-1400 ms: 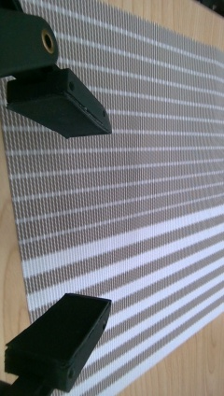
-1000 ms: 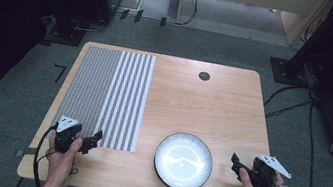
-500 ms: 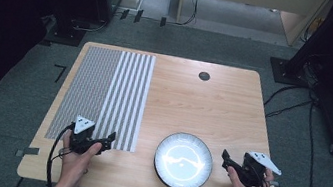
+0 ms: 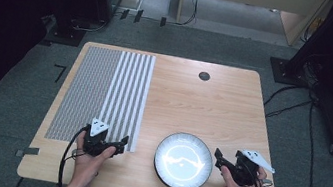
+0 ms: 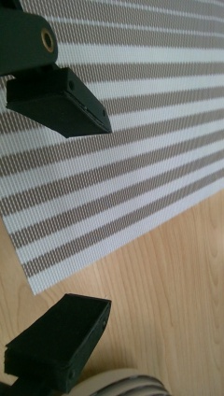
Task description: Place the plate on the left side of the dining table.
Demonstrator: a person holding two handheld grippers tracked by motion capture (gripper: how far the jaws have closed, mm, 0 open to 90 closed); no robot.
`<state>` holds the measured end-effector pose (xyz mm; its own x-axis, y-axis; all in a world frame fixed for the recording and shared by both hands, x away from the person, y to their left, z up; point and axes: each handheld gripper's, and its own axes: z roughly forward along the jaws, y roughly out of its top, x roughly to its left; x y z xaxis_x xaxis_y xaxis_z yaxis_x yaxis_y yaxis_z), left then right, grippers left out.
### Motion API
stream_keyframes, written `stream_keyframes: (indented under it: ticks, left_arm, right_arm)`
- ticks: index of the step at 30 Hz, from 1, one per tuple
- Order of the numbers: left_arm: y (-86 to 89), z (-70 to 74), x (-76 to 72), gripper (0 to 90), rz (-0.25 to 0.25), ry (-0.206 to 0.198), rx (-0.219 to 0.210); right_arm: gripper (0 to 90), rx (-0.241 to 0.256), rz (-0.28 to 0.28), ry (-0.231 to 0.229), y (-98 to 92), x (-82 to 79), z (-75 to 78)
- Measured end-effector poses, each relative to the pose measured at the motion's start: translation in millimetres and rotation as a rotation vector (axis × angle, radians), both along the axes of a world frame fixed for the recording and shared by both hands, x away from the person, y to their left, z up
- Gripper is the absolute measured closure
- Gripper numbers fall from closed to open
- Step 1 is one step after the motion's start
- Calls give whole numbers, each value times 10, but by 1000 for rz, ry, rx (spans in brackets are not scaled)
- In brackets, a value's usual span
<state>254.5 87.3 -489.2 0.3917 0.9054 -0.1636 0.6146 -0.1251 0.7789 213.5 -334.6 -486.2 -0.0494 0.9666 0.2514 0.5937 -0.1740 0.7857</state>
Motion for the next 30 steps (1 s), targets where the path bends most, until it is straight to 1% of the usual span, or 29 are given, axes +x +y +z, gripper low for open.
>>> stream_keyframes:
  ticks: [1,2,7,12,15,20,24,25,26,27,29,30]
  left_arm:
    - [-52,0,-2,134,-11,-1,-1]
    - [-52,0,-2,134,-11,-1,-1]
    - [-216,10,-3,134,-45,-4,-3]
    - [-301,31,-5,134,-58,-9,-11]
    - [-400,51,-13,134,-78,-17,-11]
    - [-483,57,-21,134,-95,-21,-17]
    - [-573,31,-40,134,-131,-14,-18]
    - [-612,14,-46,135,-143,-4,-16]
    - [-612,14,-46,135,-143,-4,-16]
    - [-636,6,-52,135,-151,0,-22]
    - [-696,-2,-62,137,-173,12,-33]
    - [-696,-2,-62,138,-173,12,-33]
  right_arm:
    - [185,6,9,-4,22,-4,8]
    - [185,6,9,-4,22,-4,8]
    - [185,15,30,-8,97,-16,25]
    - [185,23,41,-9,142,-18,35]
    - [185,35,48,-8,165,-18,38]
    - [193,39,57,-11,196,-22,46]
    - [247,48,72,-14,229,-23,37]
    - [260,52,74,-16,234,-25,35]
    - [260,52,74,-16,234,-25,35]
    - [294,56,86,-19,248,-29,34]
    - [325,48,91,-18,269,-34,34]
    - [325,48,91,-18,269,-34,34]
